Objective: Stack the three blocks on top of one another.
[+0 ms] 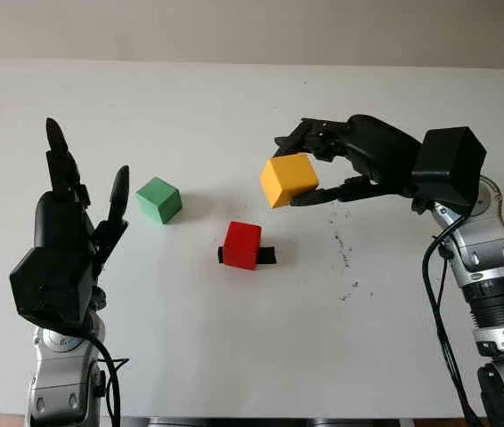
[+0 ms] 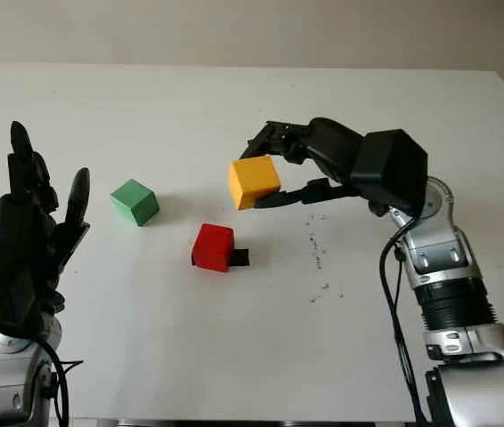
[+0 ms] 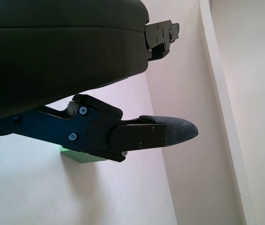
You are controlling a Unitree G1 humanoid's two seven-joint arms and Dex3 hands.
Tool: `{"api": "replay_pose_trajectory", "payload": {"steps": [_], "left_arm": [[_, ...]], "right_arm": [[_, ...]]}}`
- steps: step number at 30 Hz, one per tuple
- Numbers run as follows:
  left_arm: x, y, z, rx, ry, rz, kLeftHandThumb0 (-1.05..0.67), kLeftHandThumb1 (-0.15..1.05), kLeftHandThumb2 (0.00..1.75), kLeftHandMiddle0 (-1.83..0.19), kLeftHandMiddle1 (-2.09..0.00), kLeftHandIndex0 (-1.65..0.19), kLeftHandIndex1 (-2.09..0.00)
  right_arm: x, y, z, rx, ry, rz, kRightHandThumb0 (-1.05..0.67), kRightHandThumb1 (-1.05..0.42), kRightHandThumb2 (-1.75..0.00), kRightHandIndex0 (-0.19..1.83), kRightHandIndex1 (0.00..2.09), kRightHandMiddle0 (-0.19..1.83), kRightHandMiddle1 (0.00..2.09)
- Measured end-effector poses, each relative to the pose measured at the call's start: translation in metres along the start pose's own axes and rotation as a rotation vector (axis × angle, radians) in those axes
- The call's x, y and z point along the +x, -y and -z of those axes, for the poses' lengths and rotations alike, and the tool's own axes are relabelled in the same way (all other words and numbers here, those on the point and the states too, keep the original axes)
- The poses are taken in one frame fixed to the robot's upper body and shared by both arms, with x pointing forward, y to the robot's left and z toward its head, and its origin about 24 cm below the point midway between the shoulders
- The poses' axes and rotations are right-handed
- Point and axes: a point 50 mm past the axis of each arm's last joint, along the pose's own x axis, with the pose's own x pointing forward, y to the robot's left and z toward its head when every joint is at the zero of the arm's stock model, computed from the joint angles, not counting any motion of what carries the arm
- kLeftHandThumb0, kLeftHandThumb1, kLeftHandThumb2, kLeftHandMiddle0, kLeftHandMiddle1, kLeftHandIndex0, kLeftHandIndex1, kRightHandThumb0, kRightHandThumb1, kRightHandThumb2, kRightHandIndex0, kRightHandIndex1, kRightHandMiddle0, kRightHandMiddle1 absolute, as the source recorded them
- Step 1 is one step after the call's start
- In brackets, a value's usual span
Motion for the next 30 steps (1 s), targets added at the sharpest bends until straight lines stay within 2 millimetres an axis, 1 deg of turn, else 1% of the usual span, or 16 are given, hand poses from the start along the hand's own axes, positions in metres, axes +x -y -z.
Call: {"api": "replay_pose_trajectory", "payload": {"steps": [4, 6, 9, 12, 17, 24, 30], "left_arm": [[-0.001, 0.001, 0.000, -0.007, -0.004, -0.008, -0.54, 1.05, 0.43, 0.19, -0.05, 0.19, 0.00], [-0.002, 0.002, 0.000, -0.013, -0.006, -0.008, -0.53, 1.05, 0.44, 0.18, -0.05, 0.19, 0.00], [-0.002, 0.004, 0.000, -0.018, -0.007, -0.004, -0.54, 1.05, 0.43, 0.19, -0.05, 0.19, 0.00], [-0.002, 0.006, 0.000, -0.020, -0.008, 0.001, -0.54, 1.05, 0.43, 0.19, -0.05, 0.19, 0.00], [-0.003, 0.009, 0.001, -0.034, -0.018, -0.005, -0.53, 1.05, 0.43, 0.19, -0.05, 0.19, 0.00], [-0.005, 0.015, 0.001, -0.052, -0.018, -0.008, -0.53, 1.05, 0.43, 0.19, -0.03, 0.19, 0.00], [-0.005, 0.018, 0.001, -0.058, -0.020, 0.001, -0.55, 1.05, 0.41, 0.19, -0.03, 0.19, 0.00]], "right_arm": [[-0.001, -0.020, 0.003, 0.076, -0.010, 0.027, -0.48, -0.94, -0.06, 0.27, 0.04, 0.36, 1.43], [-0.004, -0.031, 0.005, 0.112, -0.011, 0.055, -0.48, -0.95, -0.06, 0.27, 0.05, 0.34, 1.49], [-0.008, -0.042, 0.005, 0.128, -0.003, 0.104, -0.49, -0.97, -0.06, 0.26, 0.04, 0.30, 1.53], [-0.014, -0.048, 0.004, 0.129, -0.004, 0.133, -0.47, -0.98, -0.06, 0.24, 0.04, 0.26, 1.52], [-0.020, -0.058, 0.008, 0.192, -0.033, 0.169, -0.46, -0.99, -0.06, 0.23, 0.04, 0.24, 1.53], [-0.032, -0.063, 0.009, 0.234, -0.077, 0.237, -0.48, -1.00, -0.06, 0.24, 0.05, 0.24, 1.56], [-0.037, -0.070, 0.010, 0.253, -0.093, 0.302, -0.49, -1.01, -0.06, 0.26, 0.06, 0.22, 1.61]]}}
